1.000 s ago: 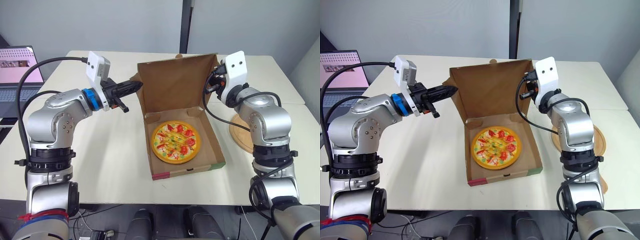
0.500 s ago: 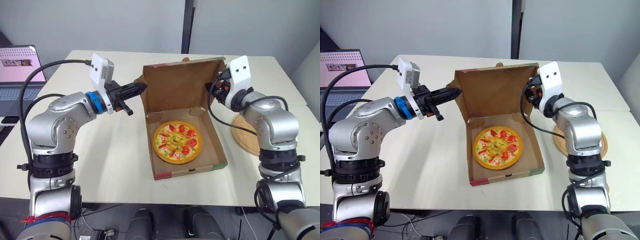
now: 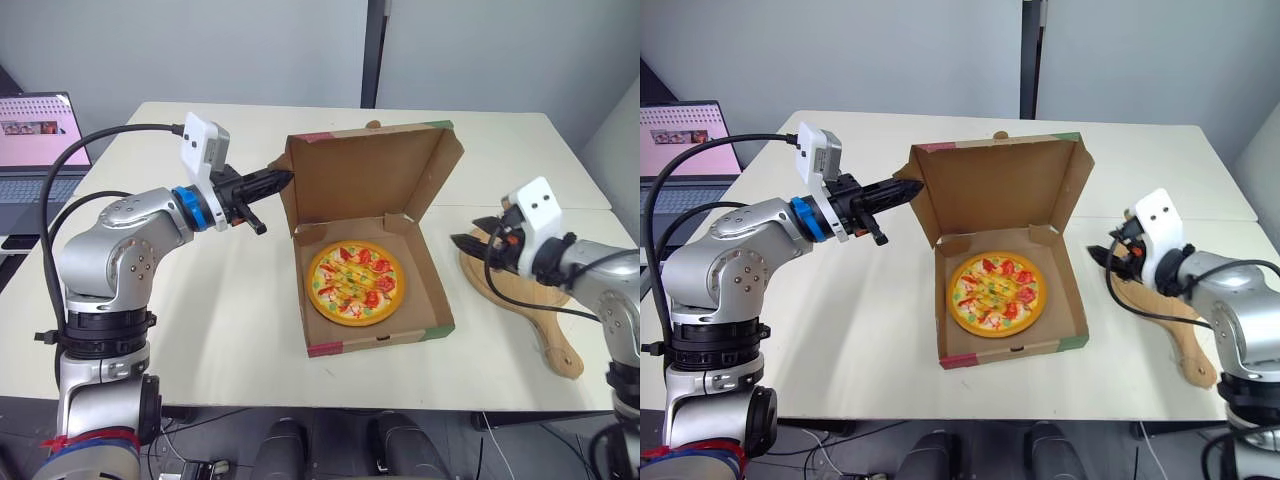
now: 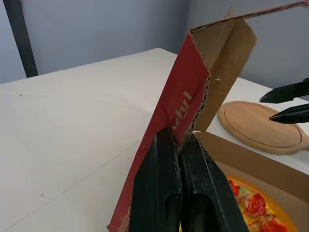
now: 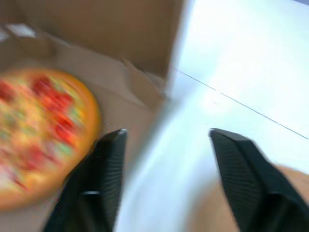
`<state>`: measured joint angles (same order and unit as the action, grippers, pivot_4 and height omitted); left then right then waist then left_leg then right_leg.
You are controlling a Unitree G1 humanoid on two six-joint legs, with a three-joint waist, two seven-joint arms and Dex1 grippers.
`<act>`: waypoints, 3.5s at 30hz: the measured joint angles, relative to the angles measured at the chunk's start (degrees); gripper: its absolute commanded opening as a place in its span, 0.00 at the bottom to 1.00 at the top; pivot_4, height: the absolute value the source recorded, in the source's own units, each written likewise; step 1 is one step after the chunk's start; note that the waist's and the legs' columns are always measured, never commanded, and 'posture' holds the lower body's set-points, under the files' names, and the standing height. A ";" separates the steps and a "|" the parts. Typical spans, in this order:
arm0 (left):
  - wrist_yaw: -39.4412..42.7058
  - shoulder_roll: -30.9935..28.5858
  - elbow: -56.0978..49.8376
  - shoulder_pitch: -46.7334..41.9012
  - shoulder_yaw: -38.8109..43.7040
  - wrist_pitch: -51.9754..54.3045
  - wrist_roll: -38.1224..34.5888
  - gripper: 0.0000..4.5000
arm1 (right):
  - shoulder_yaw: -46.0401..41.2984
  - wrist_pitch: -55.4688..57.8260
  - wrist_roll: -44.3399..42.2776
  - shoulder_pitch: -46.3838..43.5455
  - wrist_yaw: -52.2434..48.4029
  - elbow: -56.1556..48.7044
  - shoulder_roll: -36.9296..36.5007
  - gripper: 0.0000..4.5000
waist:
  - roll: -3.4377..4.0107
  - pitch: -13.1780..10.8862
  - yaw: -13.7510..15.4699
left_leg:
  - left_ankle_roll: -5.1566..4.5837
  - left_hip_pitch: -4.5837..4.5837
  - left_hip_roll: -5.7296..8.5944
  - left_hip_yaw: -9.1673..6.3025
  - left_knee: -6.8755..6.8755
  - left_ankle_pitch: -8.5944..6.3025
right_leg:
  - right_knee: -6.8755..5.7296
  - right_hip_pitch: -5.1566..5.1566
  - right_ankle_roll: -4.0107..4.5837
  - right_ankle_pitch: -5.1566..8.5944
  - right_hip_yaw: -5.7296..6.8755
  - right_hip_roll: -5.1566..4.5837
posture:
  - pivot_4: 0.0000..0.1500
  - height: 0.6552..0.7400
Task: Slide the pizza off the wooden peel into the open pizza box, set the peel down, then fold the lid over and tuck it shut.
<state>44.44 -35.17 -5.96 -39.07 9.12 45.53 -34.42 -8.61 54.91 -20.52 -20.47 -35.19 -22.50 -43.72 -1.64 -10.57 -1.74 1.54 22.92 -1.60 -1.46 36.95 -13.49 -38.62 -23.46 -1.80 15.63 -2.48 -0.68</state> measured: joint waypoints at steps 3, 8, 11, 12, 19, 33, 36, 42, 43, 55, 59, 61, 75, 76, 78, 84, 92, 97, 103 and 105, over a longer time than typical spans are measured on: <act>0.02 0.00 0.20 -0.12 -0.10 -0.20 0.06 0.00 | 4.88 -7.58 3.91 5.12 -2.48 1.09 -3.14 0.14 | -0.01 0.00 0.00 | 0.00 0.00 0.00 0.00 -0.01 0.00 | 0.01 0.01 -0.05 0.03 -0.01 0.00 | 1.00 0.91; 0.65 0.00 1.67 -0.38 -0.37 -1.62 0.45 0.00 | 10.77 -13.26 6.03 8.53 -5.48 2.04 -3.35 0.00 | -0.01 -0.01 0.01 | 0.01 0.00 0.00 0.00 0.01 0.00 | 0.00 0.01 -0.06 0.03 -0.03 0.00 | 1.00 0.91; 2.93 -0.45 3.22 -1.30 -1.09 -2.54 0.52 0.00 | 12.38 -14.14 6.14 9.53 -7.03 1.12 -3.45 0.00 | -0.02 -0.01 0.03 | 0.01 0.00 0.01 -0.01 0.01 0.00 | 0.01 0.02 -0.06 0.03 -0.01 0.01 | 1.00 0.91; 4.08 -1.10 3.87 -1.39 -1.12 -2.91 0.53 0.00 | 12.79 -14.16 5.91 10.09 -7.54 0.32 -3.45 0.00 | -0.02 -0.01 0.03 | 0.01 0.00 0.01 -0.01 0.00 0.00 | 0.01 0.02 -0.07 0.04 -0.01 0.01 | 1.00 0.91; 11.99 -4.21 10.55 -4.20 -2.48 -7.04 1.91 0.00 | 14.51 -11.20 3.86 10.54 -8.87 -4.71 -2.26 0.00 | -0.02 -0.01 -0.11 | 0.01 -0.02 -0.04 -0.01 0.01 0.00 | 0.01 0.01 -0.07 0.04 -0.02 0.07 | 1.00 0.91; 22.50 -6.21 20.34 -6.28 -4.45 -16.45 6.66 0.00 | 16.37 -5.55 1.47 10.41 -6.46 -10.90 1.23 0.00 | -0.03 -0.02 -0.03 | 0.00 0.00 -0.07 -0.02 0.02 0.00 | 0.01 0.00 -0.06 0.04 -0.02 0.11 | 1.00 0.91; 22.58 -6.21 21.09 -6.29 -4.45 -17.33 7.02 0.00 | 11.76 -6.07 1.31 9.08 -5.19 -8.64 1.43 0.13 | -0.03 -0.02 0.03 | 0.00 0.00 -0.06 -0.02 0.02 0.00 | 0.01 0.00 -0.06 0.04 -0.02 0.10 | 1.00 0.91; 22.53 -6.20 21.52 -6.40 -4.40 -17.62 7.30 0.00 | 3.45 -7.04 -0.98 3.92 -2.80 -5.68 3.98 0.60 | -0.03 -0.02 -0.01 | 0.00 0.00 -0.08 -0.04 0.01 0.00 | -0.02 0.00 -0.06 0.04 0.00 0.11 | 1.00 0.91; 22.52 -6.19 21.56 -6.44 -4.40 -17.64 7.35 0.00 | 2.93 -7.07 -1.08 3.29 -2.13 -5.67 4.47 0.67 | -0.03 -0.02 -0.01 | 0.00 0.00 -0.07 -0.04 0.01 0.00 | -0.02 0.00 -0.06 0.04 0.00 0.11 | 1.00 0.91; 22.41 -5.99 22.11 -6.80 -4.39 -18.40 7.91 0.00 | 0.48 1.04 -7.65 -5.33 6.06 -7.96 11.27 0.83 | -0.02 -0.02 -0.07 | 0.00 0.01 -0.07 -0.04 0.01 0.00 | -0.09 -0.02 0.21 -0.12 -0.01 0.11 | 1.00 0.91; 22.15 -5.86 22.11 -6.79 -4.39 -18.40 7.92 0.00 | 0.48 4.91 -9.97 -6.90 7.99 -8.79 11.95 0.62 | -0.02 -0.02 -0.01 | 0.00 0.02 -0.06 -0.03 0.01 0.00 | -0.08 -0.02 0.22 -0.12 -0.02 0.09 | 1.00 0.91; 21.74 -5.64 22.07 -6.79 -4.38 -18.40 7.90 0.00 | 0.48 6.42 -10.10 -8.21 9.29 -8.79 12.22 0.48 | -0.02 -0.02 -0.03 | 0.00 0.01 -0.06 -0.04 0.01 0.00 | -0.09 -0.02 0.22 -0.12 -0.01 0.09 | 1.00 0.91; 16.44 -4.74 14.32 -5.03 -3.22 -13.67 7.21 0.00 | -1.55 23.14 -11.13 -19.41 17.80 -7.42 15.84 0.01 | -0.02 -0.02 -0.10 | 0.00 0.02 -0.08 -0.03 0.00 0.00 | -0.14 -0.08 0.23 -0.13 -0.02 0.10 | 1.00 0.91; 16.17 -4.58 14.21 -5.00 -3.11 -13.34 7.20 0.00 | -1.63 23.69 -11.13 -19.86 18.23 -7.32 16.29 0.01 | -0.02 -0.02 -0.09 | 0.00 0.02 -0.08 -0.04 0.00 0.00 | -0.14 -0.08 0.23 -0.13 -0.02 0.10 | 1.00 0.91; 15.80 -4.51 13.67 -4.63 -2.83 -13.03 7.20 0.00 | -2.17 25.33 -11.09 -21.10 19.43 -7.09 17.84 0.01 | -0.02 -0.02 -0.12 | 0.00 0.02 -0.08 -0.03 -0.01 0.00 | -0.14 -0.09 0.23 -0.13 -0.03 0.10 | 1.00 0.91; 14.93 -4.29 12.98 -4.30 -1.97 -11.86 7.14 0.00 | -4.15 28.68 -10.90 -22.98 23.01 -7.09 22.41 0.01 | -0.02 -0.02 -0.15 | 0.00 0.02 -0.08 -0.03 -0.01 0.00 | -0.14 -0.09 0.24 -0.13 -0.02 0.10 | 1.00 0.91; 14.72 -4.32 10.43 -1.96 0.16 -9.02 5.37 0.00 | -6.61 33.40 -10.89 -22.68 25.42 -10.84 27.66 0.01 | -0.01 -0.02 -0.25 | 0.00 0.02 -0.10 -0.02 -0.04 0.00 | -0.18 -0.13 0.24 -0.13 -0.03 0.10 | 1.00 0.91; 14.02 -4.79 5.96 2.33 2.51 -6.06 3.25 0.00 | -8.31 36.37 -10.84 -21.18 26.13 -14.55 30.99 0.01 | 0.00 -0.01 -0.52 | 0.00 0.02 -0.12 -0.03 -0.05 0.00 | -0.22 -0.16 0.24 -0.13 -0.03 0.10 | 1.00 0.91; 11.12 -4.85 1.17 6.70 5.00 -2.70 0.04 0.00 | -8.53 37.16 -10.45 -16.73 26.60 -19.81 34.26 0.01 | 0.00 -0.01 -0.77 | 0.00 0.00 -0.14 -0.03 -0.06 0.00 | -0.22 -0.15 0.22 -0.11 -0.03 0.10 | 1.00 0.91; 9.79 -4.85 -0.97 8.64 6.14 -1.33 -1.38 0.00 | -8.45 37.16 -10.43 -14.97 26.97 -21.46 35.84 0.01 | 0.00 -0.01 -1.01 | 0.00 -0.01 -0.15 -0.04 -0.07 0.00 | -0.22 -0.15 0.22 -0.11 -0.03 0.10 | 1.00 0.91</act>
<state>54.22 -40.02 -6.93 -30.42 15.26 44.19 -35.79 -17.06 92.07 -30.95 -35.44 -8.23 -43.96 -7.88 -1.64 -10.58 -2.75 1.53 22.91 -1.75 -1.50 36.88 -13.49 -38.84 -23.61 -1.58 15.52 -2.51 -0.58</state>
